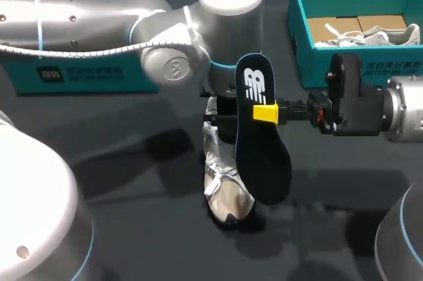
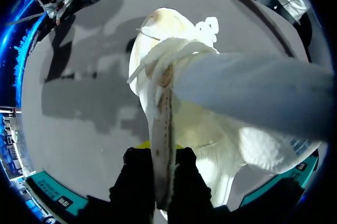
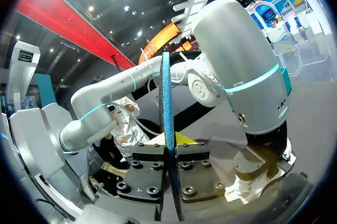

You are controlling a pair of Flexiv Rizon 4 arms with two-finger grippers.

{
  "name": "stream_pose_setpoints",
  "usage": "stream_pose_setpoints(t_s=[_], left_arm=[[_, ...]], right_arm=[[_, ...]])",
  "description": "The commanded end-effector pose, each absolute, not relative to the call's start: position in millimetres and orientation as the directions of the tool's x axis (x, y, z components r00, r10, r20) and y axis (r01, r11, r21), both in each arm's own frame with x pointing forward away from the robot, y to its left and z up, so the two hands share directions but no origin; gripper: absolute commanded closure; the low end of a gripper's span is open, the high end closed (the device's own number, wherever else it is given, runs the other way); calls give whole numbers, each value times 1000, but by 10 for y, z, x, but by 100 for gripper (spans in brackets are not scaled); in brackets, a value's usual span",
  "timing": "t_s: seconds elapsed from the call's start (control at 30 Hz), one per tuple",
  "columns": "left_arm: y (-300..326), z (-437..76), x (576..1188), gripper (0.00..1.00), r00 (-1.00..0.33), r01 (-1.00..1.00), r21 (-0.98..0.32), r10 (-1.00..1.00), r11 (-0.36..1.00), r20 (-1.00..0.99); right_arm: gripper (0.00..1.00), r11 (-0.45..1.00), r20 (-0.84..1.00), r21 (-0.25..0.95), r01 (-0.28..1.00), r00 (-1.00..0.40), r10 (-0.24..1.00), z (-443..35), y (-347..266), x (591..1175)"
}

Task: Take the shoe out of the shoebox, open the shoe tongue, remove and reinsert the insole, then place the shoe into the shoebox

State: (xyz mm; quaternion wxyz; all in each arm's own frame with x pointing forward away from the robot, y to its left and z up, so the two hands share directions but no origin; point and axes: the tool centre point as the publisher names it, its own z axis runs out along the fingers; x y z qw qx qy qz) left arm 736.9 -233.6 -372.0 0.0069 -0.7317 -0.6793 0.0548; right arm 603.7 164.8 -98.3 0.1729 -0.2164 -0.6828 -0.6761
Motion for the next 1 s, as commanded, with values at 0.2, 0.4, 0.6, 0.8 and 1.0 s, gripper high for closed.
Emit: stream_pose_setpoints(t_s=[0.2,0.4,0.6,0.8,1.0], left_arm=[[-2528,-3879,7379,85,103,990,-95,993,-107,-48],[-2603,-3914,7392,61,110,989,-89,992,-114,-54],[-2628,-3812,7413,22,99,992,-70,989,-107,-113],[-2613,-3526,7483,0,41,999,-11,970,-45,-240],[-2551,-3114,7557,0,20,999,46,905,0,-424]], right_arm=[[100,-9,529,848,530,-846,66,-990,1666,6023],[100,-9,529,848,530,-846,66,-990,1666,6023],[100,-9,529,848,530,-846,66,-990,1666,6023],[100,-9,529,848,530,-846,66,-990,1666,6023],[100,-9,529,848,530,-846,66,-990,1666,6023]])
